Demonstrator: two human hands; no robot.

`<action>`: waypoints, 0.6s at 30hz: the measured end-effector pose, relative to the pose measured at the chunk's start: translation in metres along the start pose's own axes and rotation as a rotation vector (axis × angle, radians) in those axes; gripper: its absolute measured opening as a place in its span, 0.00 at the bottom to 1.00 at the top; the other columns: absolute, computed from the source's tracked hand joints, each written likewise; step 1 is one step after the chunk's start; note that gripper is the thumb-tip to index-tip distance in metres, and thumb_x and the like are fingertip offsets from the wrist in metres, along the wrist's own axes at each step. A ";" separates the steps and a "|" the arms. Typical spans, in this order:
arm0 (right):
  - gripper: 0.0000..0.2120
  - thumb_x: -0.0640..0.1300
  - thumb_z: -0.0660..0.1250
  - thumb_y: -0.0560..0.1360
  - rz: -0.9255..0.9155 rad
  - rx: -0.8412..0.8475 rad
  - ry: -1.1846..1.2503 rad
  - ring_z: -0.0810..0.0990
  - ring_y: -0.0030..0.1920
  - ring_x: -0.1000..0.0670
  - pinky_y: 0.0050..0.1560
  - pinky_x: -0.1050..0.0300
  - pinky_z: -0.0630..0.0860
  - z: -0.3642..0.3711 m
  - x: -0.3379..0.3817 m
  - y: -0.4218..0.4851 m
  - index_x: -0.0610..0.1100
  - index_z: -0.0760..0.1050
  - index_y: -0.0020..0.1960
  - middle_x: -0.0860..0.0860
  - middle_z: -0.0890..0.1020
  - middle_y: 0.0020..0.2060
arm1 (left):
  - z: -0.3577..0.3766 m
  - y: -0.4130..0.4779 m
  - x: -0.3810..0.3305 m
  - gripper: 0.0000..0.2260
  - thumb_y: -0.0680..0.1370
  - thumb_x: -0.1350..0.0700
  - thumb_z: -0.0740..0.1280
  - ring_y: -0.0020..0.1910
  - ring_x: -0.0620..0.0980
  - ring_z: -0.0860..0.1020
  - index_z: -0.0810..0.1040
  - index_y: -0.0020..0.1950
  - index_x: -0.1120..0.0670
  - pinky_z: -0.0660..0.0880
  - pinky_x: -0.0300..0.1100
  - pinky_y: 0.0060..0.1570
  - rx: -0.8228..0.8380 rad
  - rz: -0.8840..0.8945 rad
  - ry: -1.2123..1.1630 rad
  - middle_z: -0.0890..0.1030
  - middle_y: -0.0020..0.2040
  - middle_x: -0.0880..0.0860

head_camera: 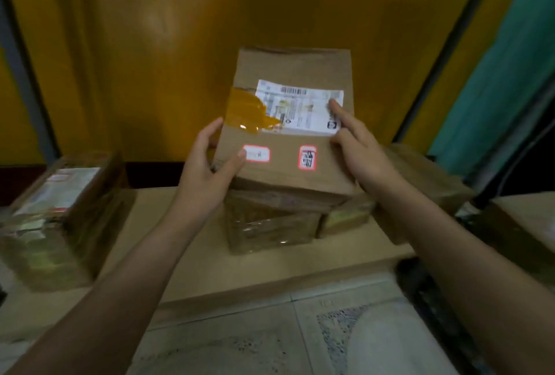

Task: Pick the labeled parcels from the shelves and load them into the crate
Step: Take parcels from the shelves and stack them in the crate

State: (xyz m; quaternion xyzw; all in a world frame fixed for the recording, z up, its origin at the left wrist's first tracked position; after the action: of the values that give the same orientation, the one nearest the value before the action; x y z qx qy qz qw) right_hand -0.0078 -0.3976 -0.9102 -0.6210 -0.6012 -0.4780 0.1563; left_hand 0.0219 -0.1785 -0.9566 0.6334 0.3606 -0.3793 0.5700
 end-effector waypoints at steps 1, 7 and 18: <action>0.23 0.42 0.53 0.79 0.007 -0.019 -0.034 0.61 0.66 0.58 0.67 0.67 0.56 -0.015 0.001 0.000 0.54 0.59 0.73 0.51 0.63 0.71 | 0.013 0.004 -0.006 0.24 0.76 0.52 0.65 0.53 0.29 0.70 0.61 0.70 0.42 0.74 0.33 0.53 0.018 -0.008 0.016 0.67 0.55 0.37; 0.23 0.40 0.59 0.77 0.140 -0.238 -0.055 0.68 0.62 0.63 0.63 0.68 0.62 -0.155 -0.016 -0.055 0.47 0.63 0.72 0.57 0.69 0.66 | 0.126 -0.015 -0.064 0.29 0.72 0.44 0.66 0.62 0.38 0.66 0.59 0.71 0.38 0.68 0.46 0.65 0.362 0.095 -0.016 0.65 0.64 0.41; 0.27 0.40 0.62 0.75 0.382 -0.847 -0.117 0.77 0.55 0.52 0.51 0.59 0.76 -0.402 -0.057 -0.203 0.47 0.62 0.73 0.50 0.72 0.65 | 0.391 -0.095 -0.178 0.13 0.77 0.57 0.65 0.69 0.50 0.64 0.76 0.61 0.52 0.55 0.28 0.61 0.780 0.437 -0.008 0.67 0.67 0.56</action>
State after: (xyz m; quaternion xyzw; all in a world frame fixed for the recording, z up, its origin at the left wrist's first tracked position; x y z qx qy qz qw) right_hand -0.3422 -0.6942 -0.8337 -0.7555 -0.2361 -0.6082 -0.0599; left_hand -0.1703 -0.5632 -0.8651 0.8608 0.0462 -0.3600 0.3567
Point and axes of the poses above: each hand's wrist, its own y-axis towards the middle knuckle, its own z-axis out of the palm, x = y × z, the point moved 4 cm from there along y, towards the middle knuckle
